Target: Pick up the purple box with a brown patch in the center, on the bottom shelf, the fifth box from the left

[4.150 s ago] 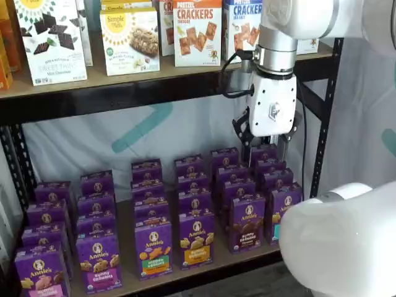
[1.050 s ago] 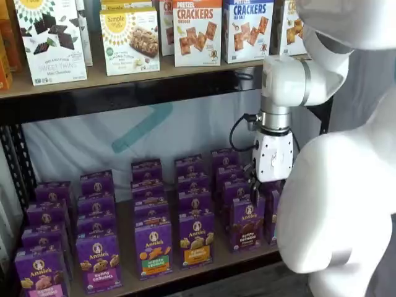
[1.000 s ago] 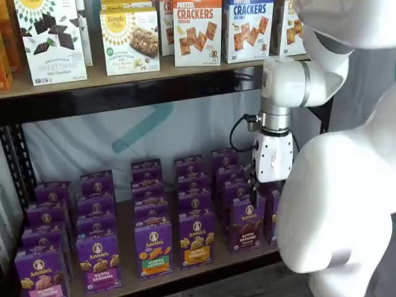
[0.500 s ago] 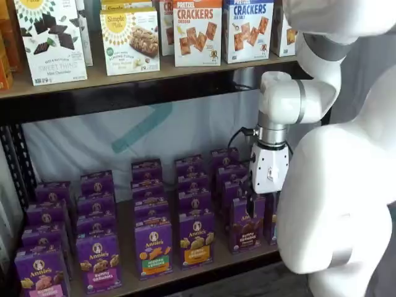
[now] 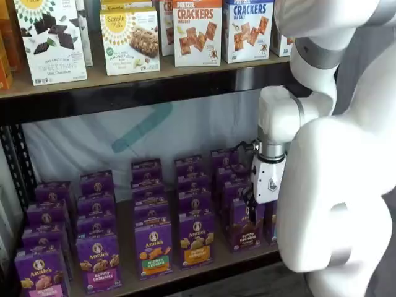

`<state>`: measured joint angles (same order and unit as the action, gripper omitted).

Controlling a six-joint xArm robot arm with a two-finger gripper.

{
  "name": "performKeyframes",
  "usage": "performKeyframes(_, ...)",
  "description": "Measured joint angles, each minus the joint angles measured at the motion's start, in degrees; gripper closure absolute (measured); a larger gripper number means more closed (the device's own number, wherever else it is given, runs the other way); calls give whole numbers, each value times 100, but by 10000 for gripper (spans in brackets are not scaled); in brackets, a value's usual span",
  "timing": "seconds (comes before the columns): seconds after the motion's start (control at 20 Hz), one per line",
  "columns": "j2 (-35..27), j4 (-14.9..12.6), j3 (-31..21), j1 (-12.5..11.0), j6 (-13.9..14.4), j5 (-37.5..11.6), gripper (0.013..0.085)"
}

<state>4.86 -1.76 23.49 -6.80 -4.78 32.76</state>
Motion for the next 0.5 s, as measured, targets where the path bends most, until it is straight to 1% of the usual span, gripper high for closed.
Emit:
performKeyframes(0.1, -243, -72, 82, -71, -8, -252, 130)
performKeyframes(0.2, -463, -75, 176, -122, -57, -445, 130)
performKeyframes(0.35, -818, 128, 329, -165, -285, -786, 130)
performKeyframes(0.5, -1171, 242, 504, -164, -390, -1100, 130)
